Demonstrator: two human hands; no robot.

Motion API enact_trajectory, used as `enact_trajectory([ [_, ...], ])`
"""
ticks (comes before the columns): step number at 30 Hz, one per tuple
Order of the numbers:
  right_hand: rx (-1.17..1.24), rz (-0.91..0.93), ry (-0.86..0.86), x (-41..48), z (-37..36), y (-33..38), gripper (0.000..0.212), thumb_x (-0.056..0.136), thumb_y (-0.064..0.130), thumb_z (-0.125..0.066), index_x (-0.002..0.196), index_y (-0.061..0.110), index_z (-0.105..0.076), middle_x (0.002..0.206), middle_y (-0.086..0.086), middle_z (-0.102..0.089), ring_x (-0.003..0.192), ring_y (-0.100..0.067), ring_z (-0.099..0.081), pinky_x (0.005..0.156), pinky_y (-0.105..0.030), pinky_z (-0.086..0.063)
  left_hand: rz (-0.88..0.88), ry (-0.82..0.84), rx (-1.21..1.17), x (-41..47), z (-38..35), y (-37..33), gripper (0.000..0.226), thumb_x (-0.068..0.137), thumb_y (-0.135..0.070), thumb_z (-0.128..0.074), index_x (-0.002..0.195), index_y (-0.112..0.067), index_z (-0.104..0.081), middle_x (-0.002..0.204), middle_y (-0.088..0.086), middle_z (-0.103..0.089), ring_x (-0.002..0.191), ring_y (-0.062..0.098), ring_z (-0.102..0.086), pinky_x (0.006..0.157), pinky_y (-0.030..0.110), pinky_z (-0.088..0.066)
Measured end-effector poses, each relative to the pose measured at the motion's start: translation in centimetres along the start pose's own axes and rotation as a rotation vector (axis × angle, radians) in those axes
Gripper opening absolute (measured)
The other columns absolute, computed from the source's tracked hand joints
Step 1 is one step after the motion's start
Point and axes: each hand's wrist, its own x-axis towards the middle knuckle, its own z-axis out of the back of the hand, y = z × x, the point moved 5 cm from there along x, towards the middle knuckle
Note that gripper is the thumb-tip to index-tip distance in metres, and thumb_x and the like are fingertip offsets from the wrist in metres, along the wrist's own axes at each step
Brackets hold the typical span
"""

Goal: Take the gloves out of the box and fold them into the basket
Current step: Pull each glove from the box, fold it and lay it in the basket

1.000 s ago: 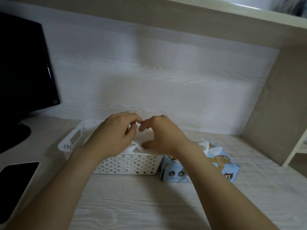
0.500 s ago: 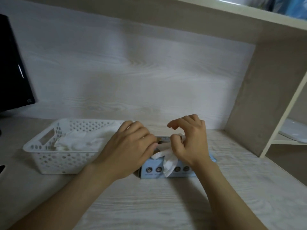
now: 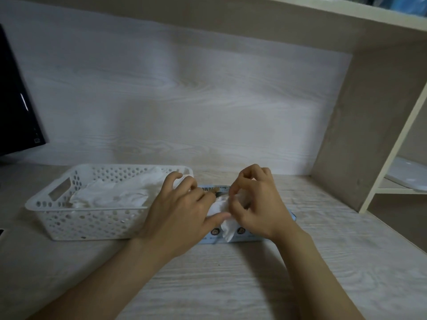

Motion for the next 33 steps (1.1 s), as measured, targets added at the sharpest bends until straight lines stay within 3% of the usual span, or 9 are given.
enact_trajectory([
  [5, 0.067, 0.006, -0.180, 0.5, 0.4, 0.3, 0.019, 0.102, 0.033, -0.061, 0.099, 0.027, -0.079, 0.099, 0.009, -0.054, 0.098, -0.014, -0.055, 0.085, -0.018, -0.039, 0.015, -0.041, -0.029, -0.2, 0.1, -0.1, 0.051, 0.104, -0.065, -0.045, 0.103, -0.020, -0.069, 0.085, -0.005, -0.067, 0.088, 0.024, -0.061, 0.100, 0.047, -0.043],
  [10, 0.077, -0.009, -0.338, 0.7, 0.9, 0.7, 0.013, 0.101, 0.027, -0.071, 0.095, 0.021, -0.082, 0.089, 0.008, -0.066, 0.079, -0.003, -0.060, 0.074, -0.008, -0.040, 0.077, -0.111, -0.026, -0.3, 0.4, -0.3, 0.039, 0.105, -0.053, -0.053, 0.112, -0.017, -0.064, 0.096, -0.003, -0.067, 0.087, 0.024, -0.064, 0.103, 0.049, -0.043],
  [13, 0.209, -0.077, -0.361, 0.5, 1.2, 1.0, 0.012, 0.096, 0.028, -0.079, 0.088, 0.019, -0.081, 0.077, 0.015, -0.073, 0.071, -0.006, -0.069, 0.065, -0.016, -0.051, 0.051, -0.134, -0.040, -0.6, 0.3, -0.4, 0.031, 0.104, -0.045, -0.059, 0.117, -0.018, -0.062, 0.103, -0.003, -0.068, 0.092, 0.023, -0.066, 0.104, 0.049, -0.043],
  [17, 0.345, -0.139, -0.260, 0.4, 0.9, 1.1, 0.010, 0.100, 0.017, -0.071, 0.099, 0.019, -0.080, 0.080, 0.013, -0.077, 0.077, -0.009, -0.073, 0.066, -0.023, -0.056, 0.005, -0.167, -0.039, -0.8, 0.5, -0.8, 0.032, 0.103, -0.028, -0.065, 0.133, -0.020, -0.060, 0.108, -0.004, -0.069, 0.098, 0.021, -0.067, 0.106, 0.050, -0.042],
  [21, 0.315, -0.126, -0.029, 0.2, -0.4, 1.4, 0.040, 0.077, 0.022, -0.066, 0.116, 0.026, -0.074, 0.104, 0.015, -0.075, 0.103, -0.008, -0.067, 0.082, -0.014, -0.049, 0.030, -0.187, 0.000, -1.1, 0.7, -0.4, 0.020, 0.096, -0.011, -0.065, 0.114, -0.019, -0.070, 0.103, -0.004, -0.069, 0.096, 0.023, -0.066, 0.109, 0.050, -0.040],
  [22, 0.247, -0.108, -0.015, 0.2, -0.7, 1.3, 0.041, 0.076, 0.027, -0.068, 0.116, 0.030, -0.073, 0.107, 0.017, -0.073, 0.106, -0.007, -0.064, 0.087, -0.020, -0.049, 0.037, -0.191, 0.003, -1.2, 0.7, -0.3, 0.017, 0.095, -0.010, -0.065, 0.108, -0.018, -0.071, 0.101, -0.004, -0.069, 0.095, 0.023, -0.066, 0.109, 0.050, -0.040],
  [25, 0.096, -0.071, -0.097, 0.5, -0.9, 0.7, 0.020, 0.084, 0.025, -0.076, 0.103, 0.033, -0.075, 0.100, 0.017, -0.072, 0.098, -0.010, -0.062, 0.089, -0.043, -0.051, 0.063, -0.210, -0.009, -1.2, 0.9, -0.1, 0.011, 0.096, -0.014, -0.065, 0.103, -0.019, -0.072, 0.103, -0.003, -0.071, 0.095, 0.023, -0.066, 0.108, 0.050, -0.039],
  [28, 0.047, -0.069, -0.203, 0.7, -0.6, 0.1, 0.002, 0.095, 0.026, -0.076, 0.094, 0.026, -0.079, 0.093, 0.013, -0.074, 0.089, -0.013, -0.063, 0.082, -0.048, -0.053, 0.093, -0.199, -0.031, -1.0, 0.9, 0.0, 0.016, 0.094, -0.014, -0.067, 0.109, -0.020, -0.071, 0.119, 0.002, -0.068, 0.102, 0.025, -0.065, 0.106, 0.049, -0.039],
  [33, 0.027, -0.021, -0.269, 0.5, -0.6, 0.1, 0.023, 0.106, 0.032, -0.058, 0.107, 0.024, -0.080, 0.106, 0.006, -0.061, 0.101, -0.018, -0.058, 0.089, -0.046, -0.051, 0.133, -0.188, -0.066, -0.8, 1.2, 0.1, 0.033, 0.096, -0.021, -0.070, 0.129, -0.016, -0.067, 0.137, 0.010, -0.059, 0.111, 0.029, -0.063, 0.103, 0.049, -0.040],
])
